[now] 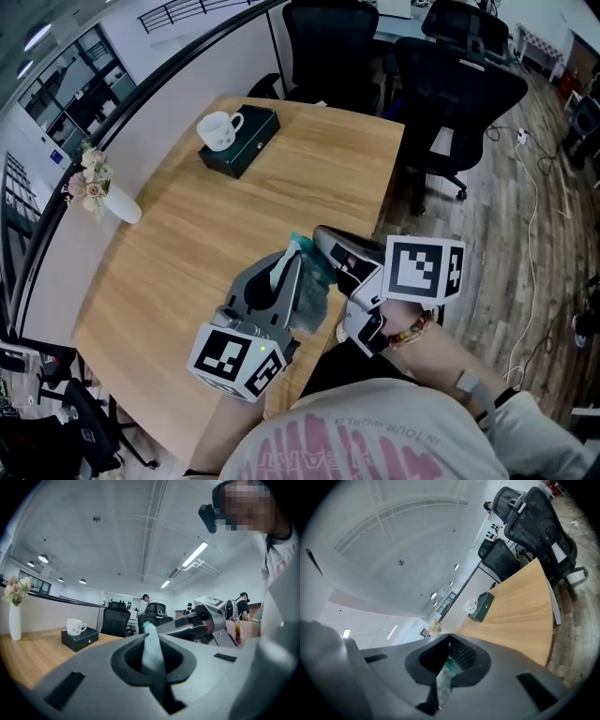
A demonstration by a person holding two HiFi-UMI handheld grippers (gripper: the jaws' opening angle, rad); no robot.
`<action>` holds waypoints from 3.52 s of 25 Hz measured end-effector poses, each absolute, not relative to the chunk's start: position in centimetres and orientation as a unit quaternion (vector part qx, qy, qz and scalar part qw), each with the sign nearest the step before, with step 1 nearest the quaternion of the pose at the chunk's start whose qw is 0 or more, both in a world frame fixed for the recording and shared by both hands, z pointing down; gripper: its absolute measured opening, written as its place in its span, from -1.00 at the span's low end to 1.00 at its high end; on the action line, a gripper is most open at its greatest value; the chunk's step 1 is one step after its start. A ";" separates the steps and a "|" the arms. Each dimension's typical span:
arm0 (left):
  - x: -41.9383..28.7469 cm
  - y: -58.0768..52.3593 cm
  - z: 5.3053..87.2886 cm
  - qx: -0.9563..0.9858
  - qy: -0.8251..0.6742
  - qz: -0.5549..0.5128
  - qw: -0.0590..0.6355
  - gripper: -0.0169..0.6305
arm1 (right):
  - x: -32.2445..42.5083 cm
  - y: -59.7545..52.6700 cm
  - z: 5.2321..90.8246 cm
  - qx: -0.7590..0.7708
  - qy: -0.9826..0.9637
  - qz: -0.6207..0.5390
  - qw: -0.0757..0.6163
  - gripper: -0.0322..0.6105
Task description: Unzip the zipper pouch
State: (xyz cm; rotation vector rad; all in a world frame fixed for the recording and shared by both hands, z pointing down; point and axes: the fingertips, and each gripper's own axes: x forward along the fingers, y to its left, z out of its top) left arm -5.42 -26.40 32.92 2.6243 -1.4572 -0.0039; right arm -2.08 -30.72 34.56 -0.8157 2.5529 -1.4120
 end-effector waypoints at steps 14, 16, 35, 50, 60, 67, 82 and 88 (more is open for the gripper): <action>-6.6 -26.5 32.4 0.860 -0.504 -0.034 0.080 -0.92 | -2.0 -30.4 35.4 -0.271 0.837 -0.473 0.042 -0.90; -7.2 -26.6 31.9 0.854 -0.511 -0.046 0.082 -0.92 | -1.8 -30.4 35.5 -0.273 0.837 -0.472 0.040 -0.90; -9.1 -26.6 30.6 0.838 -0.536 -0.069 0.083 -0.92 | -0.8 -30.2 36.2 -0.283 0.831 -0.476 0.038 -0.90; -10.0 -26.0 29.3 0.827 -0.552 -0.075 0.068 -0.92 | 1.4 -30.1 36.6 -0.302 0.824 -0.477 0.042 -0.90; -9.8 -24.9 28.7 0.822 -0.560 -0.080 0.065 -0.92 | 3.0 -29.5 36.9 -0.308 0.820 -0.480 0.045 -0.90; -9.4 -22.9 28.8 0.814 -0.564 -0.103 0.087 -0.92 | 3.4 -27.6 36.8 -0.272 0.824 -0.494 0.048 -0.87; -11.9 -18.8 29.7 0.767 -0.628 -0.092 0.091 -0.92 | 8.8 -25.9 35.0 -0.375 0.863 -0.338 0.032 -0.85; -11.2 -18.3 30.2 0.774 -0.618 -0.093 0.098 -0.92 | 9.7 -25.5 33.4 -0.409 0.877 -0.250 0.029 -0.91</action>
